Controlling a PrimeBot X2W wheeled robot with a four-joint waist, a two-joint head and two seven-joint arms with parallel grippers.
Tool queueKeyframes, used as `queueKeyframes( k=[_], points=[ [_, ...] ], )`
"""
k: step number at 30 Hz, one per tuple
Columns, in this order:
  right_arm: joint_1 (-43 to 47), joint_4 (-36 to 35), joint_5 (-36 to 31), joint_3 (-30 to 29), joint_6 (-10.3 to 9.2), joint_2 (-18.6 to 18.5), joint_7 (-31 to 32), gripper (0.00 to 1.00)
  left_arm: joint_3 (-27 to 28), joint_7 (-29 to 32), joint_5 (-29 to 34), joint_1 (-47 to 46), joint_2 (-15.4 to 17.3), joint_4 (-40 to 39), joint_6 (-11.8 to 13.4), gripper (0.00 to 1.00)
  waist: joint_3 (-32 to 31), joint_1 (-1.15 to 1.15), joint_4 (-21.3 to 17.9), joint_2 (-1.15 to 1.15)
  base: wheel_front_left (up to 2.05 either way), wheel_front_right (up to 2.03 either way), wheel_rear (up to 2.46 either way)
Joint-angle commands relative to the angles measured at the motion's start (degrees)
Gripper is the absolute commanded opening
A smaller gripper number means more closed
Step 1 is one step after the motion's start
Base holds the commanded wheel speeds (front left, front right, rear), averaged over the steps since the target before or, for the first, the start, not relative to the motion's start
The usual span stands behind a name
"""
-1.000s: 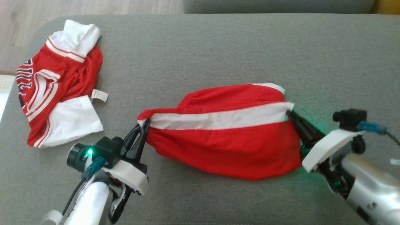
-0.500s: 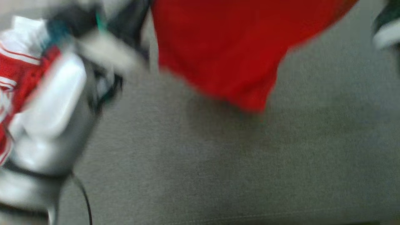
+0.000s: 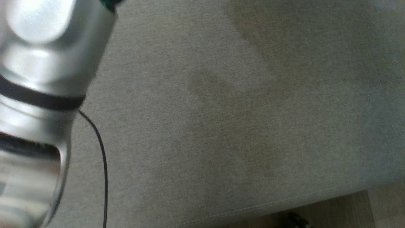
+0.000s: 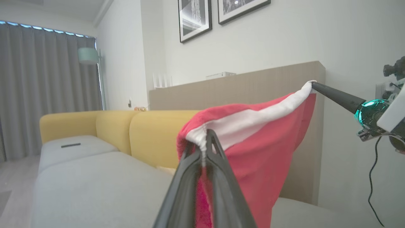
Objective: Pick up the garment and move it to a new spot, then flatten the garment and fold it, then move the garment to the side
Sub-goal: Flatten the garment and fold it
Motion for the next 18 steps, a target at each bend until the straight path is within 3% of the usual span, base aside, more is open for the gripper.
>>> queueKeyframes(
  k=[1, 9, 18],
  points=[
    [4.1, -1.6, -0.6, 0.4, 0.39, 0.6, -0.2, 0.0, 0.5, -0.2, 0.6, 1.6, 2.4, -2.1, 0.1, 0.0, 0.5, -0.01, -0.6, 0.0, 0.0, 0.0, 0.0],
    [21.7, -6.6, 0.3, -2.4, 0.39, 1.0, -0.2, 0.0, -3.8, -0.3, 2.7, 18.7, 5.1, -8.6, 0.1, 0.0, 0.2, -0.01, 0.0, 0.0, 0.0, 0.0, 0.0],
    [52.7, -23.0, -1.8, -14.5, 0.39, 2.5, 0.8, 0.0, 2.5, -0.3, 8.5, 48.7, 4.1, -17.9, 0.1, 0.0, -6.9, -0.01, 2.1, 0.0, 0.0, 0.0, 0.0]
  ],
)
